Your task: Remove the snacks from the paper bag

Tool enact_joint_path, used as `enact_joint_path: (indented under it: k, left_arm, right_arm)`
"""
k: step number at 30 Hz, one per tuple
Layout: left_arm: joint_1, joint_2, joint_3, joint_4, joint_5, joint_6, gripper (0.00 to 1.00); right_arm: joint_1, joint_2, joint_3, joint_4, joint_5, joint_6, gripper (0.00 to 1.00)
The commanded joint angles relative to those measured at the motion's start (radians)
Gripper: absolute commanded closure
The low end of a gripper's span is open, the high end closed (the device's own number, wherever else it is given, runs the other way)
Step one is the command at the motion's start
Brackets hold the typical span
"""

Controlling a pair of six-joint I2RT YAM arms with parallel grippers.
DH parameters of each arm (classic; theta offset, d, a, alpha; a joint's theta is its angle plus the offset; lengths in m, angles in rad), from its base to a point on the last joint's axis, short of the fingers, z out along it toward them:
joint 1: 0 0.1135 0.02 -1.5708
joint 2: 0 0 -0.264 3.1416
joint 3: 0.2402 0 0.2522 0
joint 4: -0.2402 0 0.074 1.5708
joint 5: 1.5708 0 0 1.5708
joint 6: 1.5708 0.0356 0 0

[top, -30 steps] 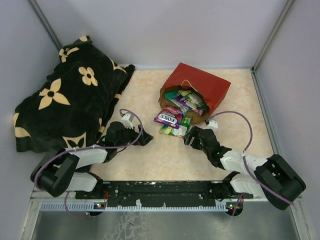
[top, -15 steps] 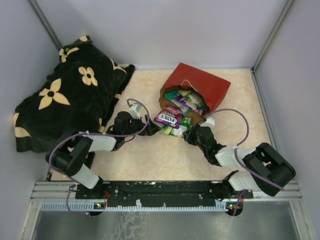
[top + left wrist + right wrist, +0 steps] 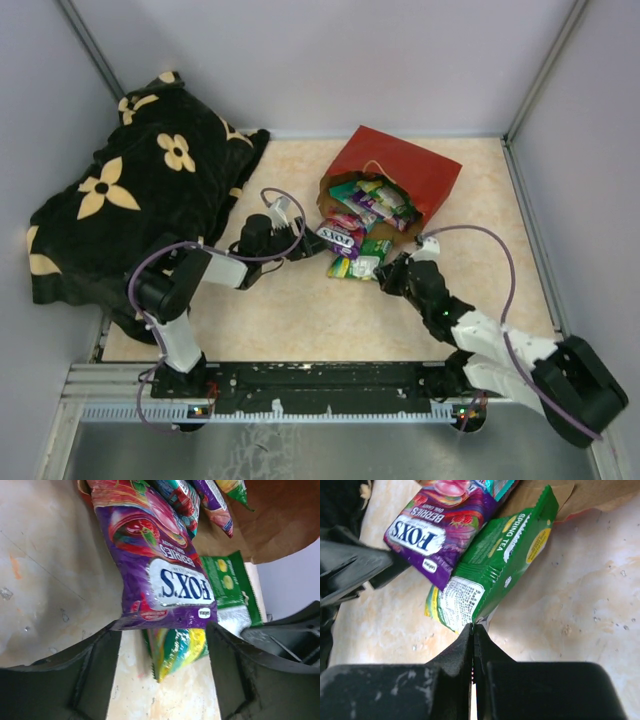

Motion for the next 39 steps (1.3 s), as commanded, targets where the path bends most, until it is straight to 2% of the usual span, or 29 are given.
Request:
enact_joint_path:
  k: [1, 2, 5, 6, 10, 13, 17, 18, 21, 23, 25, 27, 30, 31, 32, 34, 35, 37, 39]
  left_arm:
    - [-0.002, 0.044, 0.043, 0.09, 0.028, -0.073, 0.37]
    - [-0.002, 0.05, 0.043, 0.099, 0.032, -0.078, 0.48]
    - [-0.002, 0.05, 0.037, 0.108, 0.03, -0.098, 0.91]
    - [-0.002, 0.042, 0.032, 0.095, 0.027, -0.101, 0.98]
    - [-0.003, -0.032, 0.01, 0.009, 0.009, -0.072, 1.0]
    - [-0.004, -0.124, -0.019, -0.089, -0.005, -0.019, 1.0]
    - [-0.008, -0.283, -0.069, -0.278, -0.095, 0.078, 1.0]
    - [-0.007, -0.311, -0.079, -0.306, -0.112, 0.096, 0.97]
    - [-0.01, -0.361, -0.07, -0.4, -0.157, 0.155, 0.52]
    - [-0.013, -0.377, -0.045, -0.46, -0.172, 0.195, 0.32]
    - [-0.022, -0.389, -0.033, -0.5, -0.179, 0.215, 0.24]
    - [-0.034, -0.402, -0.029, -0.514, -0.186, 0.224, 0.2]
    - [-0.054, -0.409, -0.029, -0.519, -0.192, 0.224, 0.18]
    - [-0.064, -0.409, -0.028, -0.52, -0.196, 0.224, 0.17]
    - [-0.072, -0.406, -0.027, -0.521, -0.201, 0.226, 0.17]
    - [-0.091, -0.396, -0.023, -0.53, -0.214, 0.235, 0.14]
    - [-0.096, -0.391, -0.021, -0.535, -0.221, 0.242, 0.13]
    - [-0.104, -0.383, -0.017, -0.547, -0.226, 0.25, 0.11]
    - [-0.107, -0.384, -0.016, -0.556, -0.231, 0.258, 0.04]
  right_arm:
    - [0.0, -0.224, -0.026, -0.231, -0.09, -0.077, 1.0]
    - [0.0, -0.275, -0.025, -0.296, -0.11, -0.09, 1.0]
    - [0.0, -0.417, 0.002, -0.517, -0.159, -0.123, 1.0]
    - [0.0, -0.455, 0.025, -0.589, -0.172, -0.131, 1.0]
    - [0.0, -0.53, 0.101, -0.791, -0.216, -0.158, 1.0]
    - [-0.001, -0.494, 0.134, -0.784, -0.336, -0.147, 1.0]
    - [-0.001, -0.423, 0.236, -0.848, -0.35, -0.173, 1.0]
    - [-0.001, -0.41, 0.26, -0.854, -0.346, -0.175, 1.0]
    - [-0.001, -0.355, 0.327, -0.884, -0.328, -0.159, 1.0]
    - [-0.001, -0.312, 0.39, -0.969, -0.279, -0.146, 1.0]
    - [-0.009, -0.285, 0.454, -1.04, -0.251, -0.144, 1.0]
    - [-0.05, -0.28, 0.497, -1.084, -0.288, -0.157, 1.0]
    - [-0.176, -0.249, 0.558, -1.185, -0.364, -0.208, 1.0]
    - [-0.215, -0.23, 0.578, -1.227, -0.37, -0.234, 0.96]
    - [-0.228, -0.21, 0.596, -1.262, -0.359, -0.25, 0.8]
    - [-0.231, -0.178, 0.632, -1.317, -0.31, -0.264, 0.31]
    - [-0.231, -0.17, 0.654, -1.338, -0.283, -0.26, 0.16]
    - [-0.231, -0.174, 0.694, -1.352, -0.226, -0.241, 0.03]
    - [-0.232, -0.187, 0.751, -1.371, -0.135, -0.22, 0.01]
